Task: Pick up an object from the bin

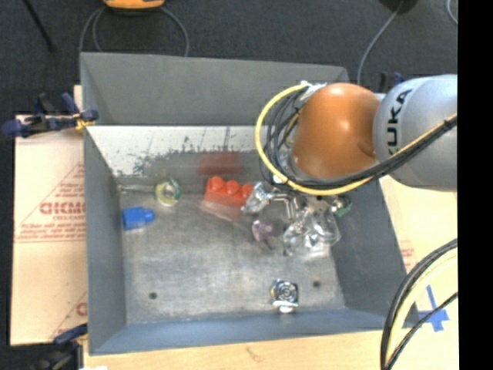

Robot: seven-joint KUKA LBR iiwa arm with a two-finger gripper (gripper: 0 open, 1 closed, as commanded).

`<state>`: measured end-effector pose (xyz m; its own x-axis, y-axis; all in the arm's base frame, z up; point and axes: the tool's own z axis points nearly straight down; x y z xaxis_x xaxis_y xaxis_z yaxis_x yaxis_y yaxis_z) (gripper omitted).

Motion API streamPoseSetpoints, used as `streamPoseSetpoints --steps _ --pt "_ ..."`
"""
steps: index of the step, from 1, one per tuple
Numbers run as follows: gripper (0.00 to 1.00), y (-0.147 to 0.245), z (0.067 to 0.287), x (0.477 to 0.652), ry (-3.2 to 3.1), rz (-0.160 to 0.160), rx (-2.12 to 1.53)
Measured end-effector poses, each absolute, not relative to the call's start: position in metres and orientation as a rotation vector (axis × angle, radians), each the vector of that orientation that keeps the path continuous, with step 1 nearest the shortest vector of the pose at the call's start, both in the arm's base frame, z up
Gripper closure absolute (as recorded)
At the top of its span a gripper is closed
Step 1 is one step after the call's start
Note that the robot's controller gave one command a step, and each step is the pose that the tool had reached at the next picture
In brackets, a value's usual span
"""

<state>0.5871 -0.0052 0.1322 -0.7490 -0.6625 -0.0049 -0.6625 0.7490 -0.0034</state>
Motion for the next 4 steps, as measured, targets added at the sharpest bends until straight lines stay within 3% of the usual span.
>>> streamPoseSetpoints --steps 1,2,3,4 --pt "0.00 -0.033 0.081 0.594 2.956 0.003 -1.062" --pt "0.00 -0.022 0.086 0.615 2.842 -0.003 -1.324" --pt "0.00 -0.025 0.085 0.590 2.588 -0.003 -1.779" --pt "0.00 -0.023 0.084 0.626 2.175 -0.004 -2.262"
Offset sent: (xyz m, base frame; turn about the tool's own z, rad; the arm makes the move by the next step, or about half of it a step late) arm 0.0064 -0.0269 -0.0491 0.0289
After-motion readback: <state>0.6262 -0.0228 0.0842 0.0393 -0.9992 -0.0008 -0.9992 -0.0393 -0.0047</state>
